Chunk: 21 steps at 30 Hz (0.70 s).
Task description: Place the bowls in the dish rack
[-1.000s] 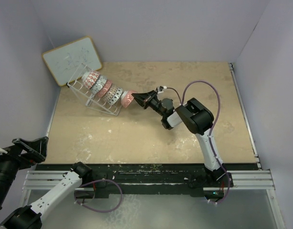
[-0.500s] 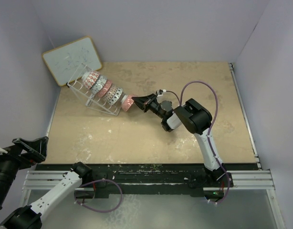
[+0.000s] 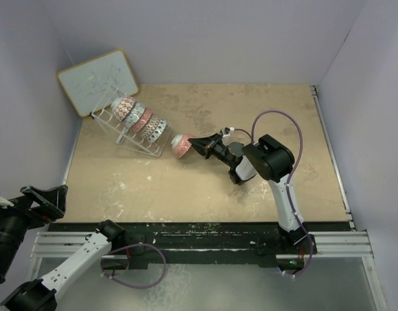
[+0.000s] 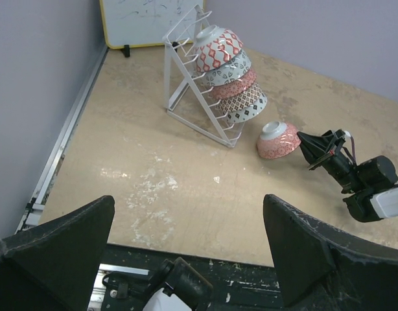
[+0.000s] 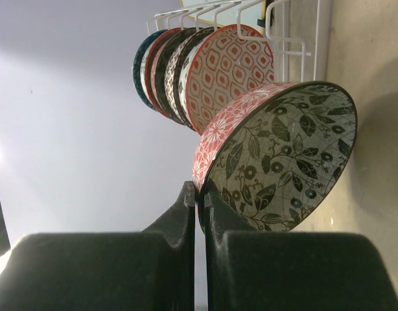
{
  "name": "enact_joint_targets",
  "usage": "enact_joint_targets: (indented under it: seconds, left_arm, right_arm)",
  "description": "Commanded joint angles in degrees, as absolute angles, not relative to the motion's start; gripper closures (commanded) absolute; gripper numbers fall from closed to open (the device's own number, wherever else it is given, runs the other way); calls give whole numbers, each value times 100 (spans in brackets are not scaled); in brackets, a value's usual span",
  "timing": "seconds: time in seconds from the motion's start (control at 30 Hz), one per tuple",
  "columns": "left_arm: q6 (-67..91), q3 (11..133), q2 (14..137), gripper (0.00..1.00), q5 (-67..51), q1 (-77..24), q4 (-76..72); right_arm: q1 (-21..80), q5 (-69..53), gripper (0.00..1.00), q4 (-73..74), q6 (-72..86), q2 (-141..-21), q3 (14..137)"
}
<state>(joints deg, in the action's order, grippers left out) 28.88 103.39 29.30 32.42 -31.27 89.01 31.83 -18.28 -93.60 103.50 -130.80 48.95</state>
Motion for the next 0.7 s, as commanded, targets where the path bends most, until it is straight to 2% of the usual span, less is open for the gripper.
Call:
enact_joint_targets:
  seconds: [0.0,0.27,0.43,0.67]
  left_arm:
    - [2779,10246,3020,1,3278,-3164,8763]
    - [2804,10154,3008,1,3248,-3164,8720]
    - [2812,10094,2997,1,3248,-3164,8695]
    - [2805,10088,3009,1,3260,-3164,8649]
  right_arm:
    - [3007,-2293,100,-11145,10158,-13125,4652]
    - [2929,-2512,98,-11145,10010,-13274,4624]
    - [2868,-2557,100,-11145,9980,-13283,4613]
    - [2865,-2738,100,-11145,10021,-12853,4947]
